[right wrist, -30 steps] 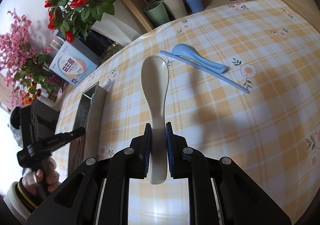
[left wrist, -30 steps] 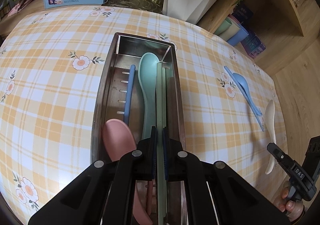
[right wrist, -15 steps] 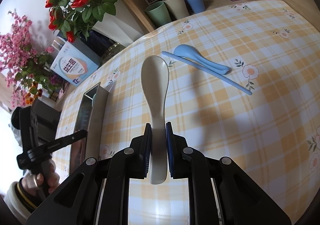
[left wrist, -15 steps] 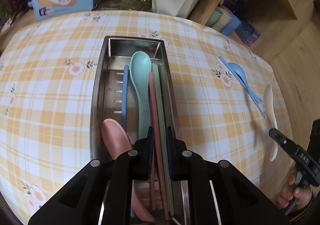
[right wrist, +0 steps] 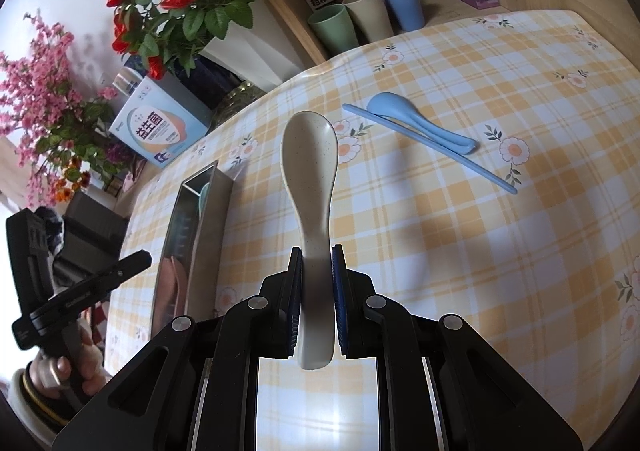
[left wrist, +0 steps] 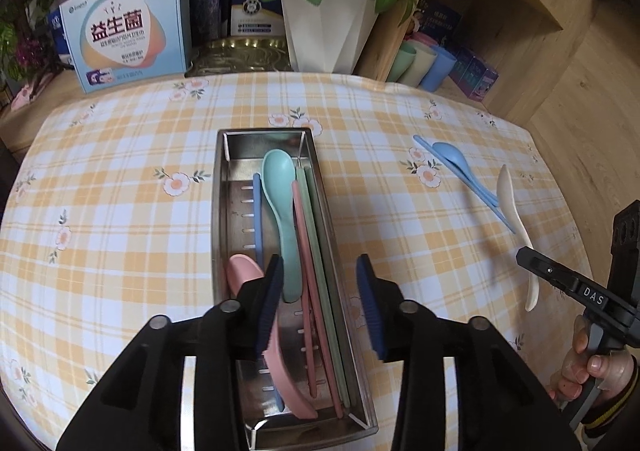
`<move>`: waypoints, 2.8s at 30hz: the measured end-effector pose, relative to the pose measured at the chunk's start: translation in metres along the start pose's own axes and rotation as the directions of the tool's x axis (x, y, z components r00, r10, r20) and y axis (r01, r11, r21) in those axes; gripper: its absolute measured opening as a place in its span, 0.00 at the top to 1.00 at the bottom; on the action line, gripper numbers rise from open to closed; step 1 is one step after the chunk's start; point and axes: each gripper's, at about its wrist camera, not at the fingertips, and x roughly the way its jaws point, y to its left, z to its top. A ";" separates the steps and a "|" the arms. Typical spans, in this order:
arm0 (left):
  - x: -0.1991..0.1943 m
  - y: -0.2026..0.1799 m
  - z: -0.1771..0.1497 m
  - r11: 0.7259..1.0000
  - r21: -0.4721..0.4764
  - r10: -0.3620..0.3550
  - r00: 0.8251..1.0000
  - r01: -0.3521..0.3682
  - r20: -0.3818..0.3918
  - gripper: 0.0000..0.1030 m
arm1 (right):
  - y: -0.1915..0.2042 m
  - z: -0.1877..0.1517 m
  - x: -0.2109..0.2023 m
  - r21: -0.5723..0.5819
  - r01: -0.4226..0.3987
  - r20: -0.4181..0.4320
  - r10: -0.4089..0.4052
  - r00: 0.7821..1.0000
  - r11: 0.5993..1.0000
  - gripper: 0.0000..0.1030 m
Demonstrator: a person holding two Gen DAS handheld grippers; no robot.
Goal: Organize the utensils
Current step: 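Lower the white spoon into the steel caddy with the right tool and open, then move both open tools toward the blue spoon and blue chopstick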
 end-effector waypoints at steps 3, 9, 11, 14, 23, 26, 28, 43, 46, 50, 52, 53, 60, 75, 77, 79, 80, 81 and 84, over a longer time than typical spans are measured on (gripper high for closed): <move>-0.009 0.000 -0.002 1.000 0.011 0.014 1.000 -0.015 0.020 0.47 | 0.007 0.000 -0.002 -0.012 -0.004 0.002 0.004 1.000 1.000 0.86; -0.027 0.008 -0.006 0.999 0.001 0.039 0.998 -0.039 0.059 0.15 | 0.019 0.001 -0.004 -0.028 0.000 -0.005 0.000 1.000 1.000 0.86; -0.033 0.012 -0.009 0.999 -0.004 0.047 0.996 -0.047 0.069 0.08 | 0.024 0.002 -0.004 -0.037 0.001 -0.007 -0.002 1.000 0.999 0.86; -0.039 0.022 -0.013 0.999 -0.019 0.047 0.997 -0.046 0.067 0.06 | 0.035 0.001 -0.002 -0.059 0.004 -0.017 -0.005 1.000 0.998 0.86; -0.066 0.066 -0.031 0.998 -0.051 0.037 0.991 -0.031 0.130 0.06 | 0.079 -0.013 0.027 -0.135 -0.020 -0.109 0.006 0.994 0.991 0.86; -0.071 0.082 -0.038 0.996 -0.077 0.049 0.988 -0.038 0.147 0.06 | 0.100 -0.020 0.040 -0.166 -0.033 -0.139 0.010 0.990 0.986 0.86; -0.073 0.091 -0.043 0.995 -0.093 0.056 0.988 -0.043 0.144 0.06 | 0.111 -0.026 0.049 -0.168 -0.042 -0.166 0.014 0.986 0.985 0.86; -0.070 0.114 -0.068 0.987 -0.158 0.036 0.988 -0.012 0.152 0.06 | 0.164 -0.043 0.101 -0.176 -0.035 -0.295 -0.019 0.955 0.984 0.86; -0.071 0.118 -0.068 0.986 -0.169 0.035 0.987 -0.008 0.158 0.06 | 0.167 -0.046 0.106 -0.159 -0.022 -0.310 -0.029 0.950 0.987 0.86; -0.070 0.123 -0.069 0.983 -0.184 0.034 0.988 -0.005 0.153 0.06 | 0.167 -0.049 0.111 -0.147 -0.016 -0.324 -0.033 0.945 0.989 0.85; -0.071 0.125 -0.069 0.982 -0.191 0.039 0.987 -0.009 0.155 0.06 | 0.168 -0.049 0.111 -0.146 -0.028 -0.329 -0.022 0.944 0.989 0.84; -0.072 0.125 -0.069 0.981 -0.192 0.041 0.987 -0.010 0.157 0.06 | 0.168 -0.048 0.109 -0.149 -0.028 -0.325 -0.022 0.946 0.988 0.84; -0.079 0.121 -0.066 0.982 -0.186 0.055 0.984 -0.023 0.169 0.06 | 0.167 -0.044 0.089 -0.176 -0.043 -0.279 -0.008 0.960 0.983 0.76; -0.085 0.065 -0.045 0.991 -0.130 0.048 0.986 -0.028 0.158 0.06 | 0.114 -0.022 0.009 -0.268 0.051 0.003 -0.052 0.999 0.962 0.14; -0.082 0.051 -0.040 0.991 -0.121 0.069 0.985 -0.051 0.156 0.06 | 0.102 -0.018 0.000 -0.267 0.070 0.033 -0.064 0.997 0.961 0.14; -0.082 0.038 -0.035 0.992 -0.111 0.083 0.983 -0.065 0.162 0.06 | 0.088 -0.013 -0.009 -0.241 0.082 0.056 -0.070 0.996 0.967 0.14; -0.081 0.030 -0.032 0.992 -0.104 0.085 0.983 -0.069 0.162 0.06 | 0.077 -0.009 -0.015 -0.220 0.083 0.071 -0.069 0.995 0.972 0.14; -0.078 0.020 -0.029 0.993 -0.094 0.085 0.983 -0.070 0.161 0.06 | 0.070 -0.006 -0.019 -0.206 0.085 0.083 -0.069 0.994 0.975 0.14; -0.068 -0.006 -0.017 0.994 -0.079 0.087 0.984 -0.075 0.153 0.06 | 0.041 0.004 -0.033 -0.166 0.101 0.127 -0.081 0.989 0.981 0.14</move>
